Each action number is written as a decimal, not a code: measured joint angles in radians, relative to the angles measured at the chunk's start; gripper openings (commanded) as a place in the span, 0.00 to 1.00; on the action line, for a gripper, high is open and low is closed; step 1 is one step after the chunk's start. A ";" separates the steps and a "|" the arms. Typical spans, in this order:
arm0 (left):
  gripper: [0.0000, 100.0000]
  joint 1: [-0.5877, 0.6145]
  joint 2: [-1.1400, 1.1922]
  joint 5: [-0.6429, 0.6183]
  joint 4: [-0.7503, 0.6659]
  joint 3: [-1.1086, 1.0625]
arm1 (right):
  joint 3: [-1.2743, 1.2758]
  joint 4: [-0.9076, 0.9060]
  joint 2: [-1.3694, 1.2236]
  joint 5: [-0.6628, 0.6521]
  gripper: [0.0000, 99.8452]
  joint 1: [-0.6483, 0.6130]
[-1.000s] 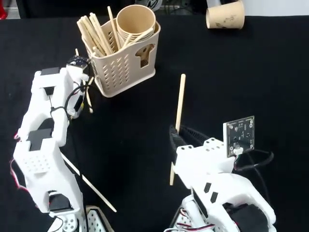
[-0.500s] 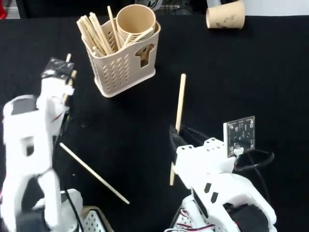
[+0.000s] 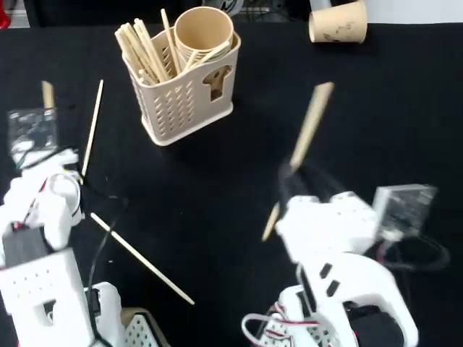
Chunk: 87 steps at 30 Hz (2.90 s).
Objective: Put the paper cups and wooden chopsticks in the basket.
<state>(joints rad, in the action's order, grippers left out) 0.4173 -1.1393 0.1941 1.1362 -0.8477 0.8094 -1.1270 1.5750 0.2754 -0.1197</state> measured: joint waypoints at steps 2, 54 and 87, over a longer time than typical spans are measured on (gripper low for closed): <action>0.03 -0.002 -0.100 -0.066 -0.086 -0.035 | -0.018 0.029 0.000 0.000 0.01 0.074; 0.25 -0.456 0.330 -0.391 -0.270 0.454 | -0.023 0.032 -0.025 0.052 0.01 0.413; 0.25 0.083 0.035 -0.296 -0.173 -0.239 | -0.074 1.712 -1.240 -0.222 0.01 -0.471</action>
<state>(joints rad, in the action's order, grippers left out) 0.5002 -1.1040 -0.1020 0.9628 -1.0871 0.7357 0.5854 0.3353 0.0529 -0.5907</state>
